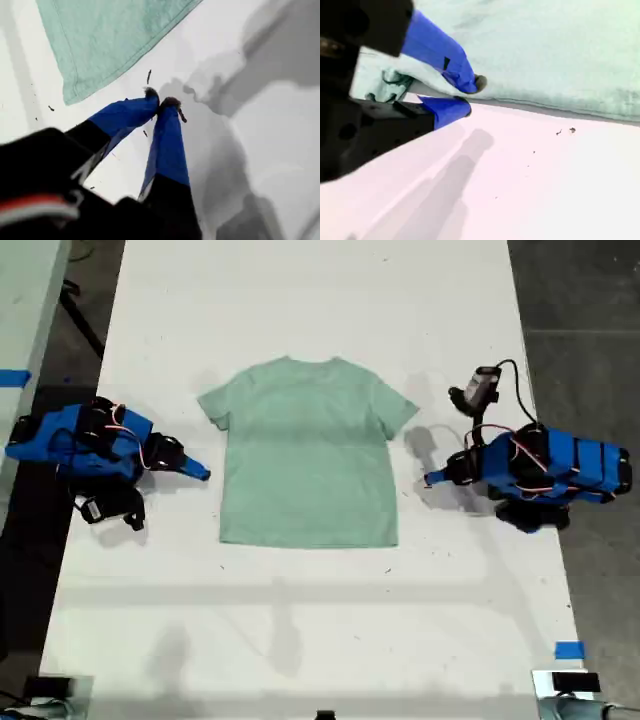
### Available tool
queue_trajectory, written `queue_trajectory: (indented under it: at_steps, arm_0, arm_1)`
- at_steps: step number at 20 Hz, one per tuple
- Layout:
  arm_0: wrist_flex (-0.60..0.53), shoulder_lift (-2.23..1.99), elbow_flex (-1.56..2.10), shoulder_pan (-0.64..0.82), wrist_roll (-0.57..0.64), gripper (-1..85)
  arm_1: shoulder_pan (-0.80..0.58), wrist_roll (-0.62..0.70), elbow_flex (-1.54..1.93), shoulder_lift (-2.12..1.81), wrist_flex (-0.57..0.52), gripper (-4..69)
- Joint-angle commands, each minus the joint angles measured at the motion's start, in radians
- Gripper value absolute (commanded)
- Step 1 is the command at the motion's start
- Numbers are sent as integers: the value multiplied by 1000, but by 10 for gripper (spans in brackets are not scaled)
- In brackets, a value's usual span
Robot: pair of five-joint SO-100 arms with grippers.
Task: Fold t-shirt
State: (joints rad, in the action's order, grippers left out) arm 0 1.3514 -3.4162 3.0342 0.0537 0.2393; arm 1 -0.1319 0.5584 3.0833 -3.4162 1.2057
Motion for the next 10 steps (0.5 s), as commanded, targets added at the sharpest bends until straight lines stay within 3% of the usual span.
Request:
queue_trajectory:
  at_steps: [1, 8, 10]
  arm_0:
    - [-124, -8, -26, -215, -261, 63]
    - [-57, -8, -20, -196, -275, 64]
    - [-11, -8, -21, -184, -285, 64]
  arm_1:
    - [67, -502, -17, -12, -120, 52]
    - [34, -499, -15, -12, -112, 52]
    - [-9, -526, -18, -12, -67, 52]
